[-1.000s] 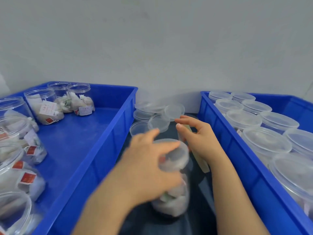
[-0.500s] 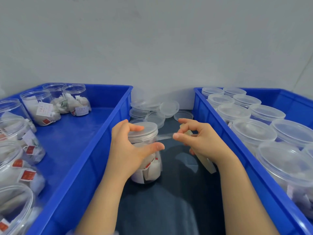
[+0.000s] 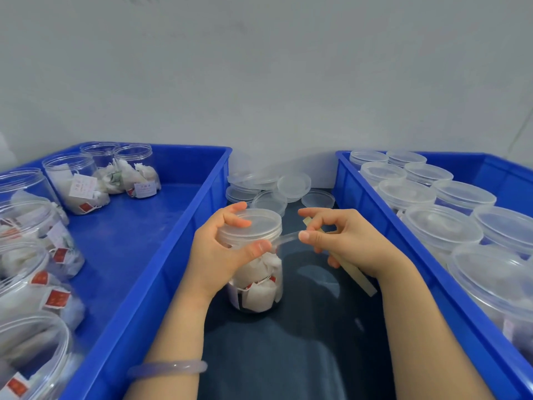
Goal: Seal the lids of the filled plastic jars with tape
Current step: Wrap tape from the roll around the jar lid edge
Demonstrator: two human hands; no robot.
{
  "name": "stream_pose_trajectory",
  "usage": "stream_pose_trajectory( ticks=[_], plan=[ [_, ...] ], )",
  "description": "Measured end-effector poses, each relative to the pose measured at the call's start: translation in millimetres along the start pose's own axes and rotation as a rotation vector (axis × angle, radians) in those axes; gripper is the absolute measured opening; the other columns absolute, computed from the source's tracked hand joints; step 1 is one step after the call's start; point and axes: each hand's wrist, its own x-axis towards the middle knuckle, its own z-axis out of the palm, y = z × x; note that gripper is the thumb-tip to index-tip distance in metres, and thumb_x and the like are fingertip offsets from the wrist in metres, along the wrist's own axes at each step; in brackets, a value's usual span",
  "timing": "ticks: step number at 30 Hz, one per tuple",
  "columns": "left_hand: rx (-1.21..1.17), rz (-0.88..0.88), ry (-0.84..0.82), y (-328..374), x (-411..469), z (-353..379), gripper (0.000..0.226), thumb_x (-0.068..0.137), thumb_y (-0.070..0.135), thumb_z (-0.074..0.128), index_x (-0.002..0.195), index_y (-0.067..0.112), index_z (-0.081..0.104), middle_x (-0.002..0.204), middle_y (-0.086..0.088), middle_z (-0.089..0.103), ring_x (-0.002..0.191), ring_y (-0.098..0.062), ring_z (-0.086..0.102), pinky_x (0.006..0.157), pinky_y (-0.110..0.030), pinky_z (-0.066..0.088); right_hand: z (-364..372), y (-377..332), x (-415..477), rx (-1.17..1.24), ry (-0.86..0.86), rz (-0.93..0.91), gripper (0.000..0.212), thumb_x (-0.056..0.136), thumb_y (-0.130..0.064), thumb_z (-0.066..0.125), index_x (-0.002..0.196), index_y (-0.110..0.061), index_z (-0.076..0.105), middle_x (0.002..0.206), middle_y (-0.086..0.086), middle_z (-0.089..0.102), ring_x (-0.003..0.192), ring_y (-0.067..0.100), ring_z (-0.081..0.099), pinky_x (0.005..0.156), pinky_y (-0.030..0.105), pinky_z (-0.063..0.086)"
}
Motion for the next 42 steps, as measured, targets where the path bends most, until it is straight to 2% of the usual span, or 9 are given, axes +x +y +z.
stream_pose_trajectory(
  ticks=[6, 10, 15, 22, 28, 31, 34, 39, 42],
  plan=[
    [-0.195, 0.031, -0.068, -9, 5, -4, 0.045, 0.047, 0.030, 0.082, 0.081, 0.013, 0.058, 0.127, -0.004, 0.061, 0.119, -0.020, 0.058, 0.100, -0.053, 0.045, 4, -6, 14, -0.096, -0.096, 0.037, 0.025, 0.078, -0.035, 0.074, 0.057, -0.026, 0.065, 0.122, -0.023, 0.056, 0.058, 0.005, 0.058, 0.047, 0.020, 0.044],
    [-0.292, 0.013, -0.184, -11, 7, -6, 0.040, 0.043, 0.027, 0.089, 0.075, 0.024, 0.065, 0.129, -0.007, 0.060, 0.120, -0.027, 0.057, 0.098, -0.047, 0.048, 7, -5, 16, -0.093, -0.144, 0.068, 0.016, 0.070, -0.037, 0.077, 0.063, -0.026, 0.067, 0.123, -0.022, 0.057, 0.064, 0.008, 0.058, 0.051, 0.019, 0.044],
    [-0.570, -0.142, -0.360, -18, 9, 3, 0.083, 0.039, 0.040, 0.093, 0.103, 0.013, 0.049, 0.127, -0.015, 0.058, 0.117, -0.034, 0.057, 0.094, -0.044, 0.049, 8, -7, 12, 0.070, -0.208, 0.054, 0.039, 0.060, -0.042, 0.078, 0.091, -0.024, 0.063, 0.114, -0.017, 0.064, 0.067, 0.009, 0.057, 0.052, 0.023, 0.044],
    [-0.460, -0.194, -0.268, -13, 30, 12, 0.071, 0.046, 0.031, 0.072, 0.113, 0.020, 0.051, 0.116, -0.013, 0.054, 0.106, -0.026, 0.057, 0.094, -0.039, 0.048, 7, -7, 6, -0.029, -0.082, 0.142, 0.027, 0.078, -0.043, 0.070, 0.102, -0.031, 0.067, 0.085, -0.008, 0.069, 0.069, 0.010, 0.054, 0.051, 0.022, 0.043],
    [0.070, -0.202, -0.302, -4, 41, 13, 0.080, 0.043, 0.063, 0.078, 0.114, 0.039, 0.051, 0.113, 0.009, 0.061, 0.102, -0.007, 0.061, 0.078, -0.022, 0.049, 2, -7, 8, -0.076, -0.034, 0.113, 0.023, 0.076, -0.047, 0.072, 0.096, -0.038, 0.067, 0.068, -0.019, 0.065, 0.057, 0.001, 0.055, 0.049, 0.019, 0.045],
    [0.008, -0.185, -0.230, -5, 41, 19, 0.092, 0.037, 0.053, 0.089, 0.116, 0.031, 0.050, 0.107, 0.008, 0.062, 0.093, -0.002, 0.064, 0.071, -0.016, 0.050, -4, -5, 6, -0.069, -0.067, 0.088, 0.026, 0.077, -0.034, 0.076, 0.097, -0.049, 0.069, 0.081, -0.015, 0.070, 0.058, 0.001, 0.055, 0.051, 0.021, 0.046],
    [-0.140, -0.199, -0.155, -10, 43, 17, 0.076, 0.047, 0.032, 0.087, 0.115, 0.024, 0.053, 0.096, 0.001, 0.070, 0.090, -0.015, 0.068, 0.079, -0.034, 0.056, -9, -5, 0, -0.043, -0.192, 0.097, 0.048, 0.077, -0.021, 0.078, 0.117, -0.044, 0.064, 0.111, -0.018, 0.067, 0.065, 0.010, 0.061, 0.057, 0.024, 0.049],
    [-0.272, -0.238, -0.207, -18, 43, 13, 0.065, 0.052, 0.034, 0.080, 0.111, 0.014, 0.058, 0.093, -0.003, 0.073, 0.085, -0.020, 0.072, 0.075, -0.036, 0.059, -5, -11, 1, -0.115, -0.022, 0.114, 0.038, 0.078, -0.032, 0.073, 0.116, -0.031, 0.067, 0.087, -0.020, 0.070, 0.062, 0.003, 0.063, 0.054, 0.018, 0.048],
    [-0.306, -0.256, -0.240, -17, 42, 10, 0.076, 0.044, 0.040, 0.083, 0.110, 0.009, 0.059, 0.096, -0.009, 0.072, 0.084, -0.025, 0.072, 0.067, -0.031, 0.058, -2, -16, 0, -0.123, 0.047, 0.095, 0.040, 0.073, -0.037, 0.075, 0.112, -0.032, 0.069, 0.096, -0.023, 0.067, 0.056, 0.000, 0.059, 0.051, 0.012, 0.044]
  ],
)
